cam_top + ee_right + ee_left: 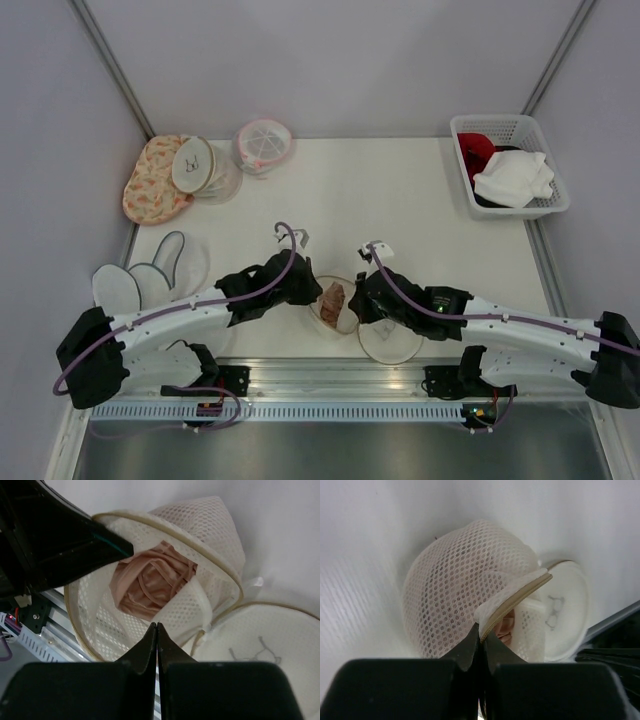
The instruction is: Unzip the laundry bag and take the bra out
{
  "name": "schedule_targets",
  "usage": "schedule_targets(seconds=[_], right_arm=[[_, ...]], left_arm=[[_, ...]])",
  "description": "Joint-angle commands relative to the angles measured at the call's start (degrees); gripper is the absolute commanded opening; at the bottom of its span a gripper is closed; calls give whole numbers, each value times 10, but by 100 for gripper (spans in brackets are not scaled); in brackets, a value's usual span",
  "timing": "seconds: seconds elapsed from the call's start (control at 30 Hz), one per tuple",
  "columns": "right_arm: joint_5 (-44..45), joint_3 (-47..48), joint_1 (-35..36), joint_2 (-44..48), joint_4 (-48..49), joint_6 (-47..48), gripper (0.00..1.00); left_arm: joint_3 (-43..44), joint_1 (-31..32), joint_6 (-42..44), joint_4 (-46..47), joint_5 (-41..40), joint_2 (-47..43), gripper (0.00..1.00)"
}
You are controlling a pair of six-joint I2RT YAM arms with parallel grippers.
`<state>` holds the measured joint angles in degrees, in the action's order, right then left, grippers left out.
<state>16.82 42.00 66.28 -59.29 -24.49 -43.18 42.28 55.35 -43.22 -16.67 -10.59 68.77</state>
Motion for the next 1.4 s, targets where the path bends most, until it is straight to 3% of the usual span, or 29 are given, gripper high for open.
schedule_targets(seconds=[0.0,0.07,0.13,0.23,0.37,0.6,0.93,1.0,1.13,1.37], right_arm=[[-27,-3,0,-29,122,19,0],[-46,-4,-4,-53,146,17,26],[-62,-6,-7,-78,175,15,38],[-92,-6,-10,-114,208,6,51],[-114,-3,-9,-159,230,-7,56],[-127,6,-9,-218,274,-4,52],[-166,51,-9,-337,342,10,51],[-166,62,-9,-353,349,10,43],[-162,77,-10,-370,327,16,2],[-119,64,-9,-241,202,48,1]], left_arm=[[-79,-1,-175,146,17,-58,2],[-116,0,-195,181,21,-85,2],[-145,1,-219,197,16,-107,2],[-187,1,-249,211,2,-138,2],[-225,0,-276,207,-30,-220,2],[-244,1,-296,139,-78,-311,2],[-264,0,-318,139,-55,-310,2],[-267,0,-321,138,-57,-317,2],[-273,0,-322,126,-61,-333,2],[-273,0,-321,91,-82,-361,2]])
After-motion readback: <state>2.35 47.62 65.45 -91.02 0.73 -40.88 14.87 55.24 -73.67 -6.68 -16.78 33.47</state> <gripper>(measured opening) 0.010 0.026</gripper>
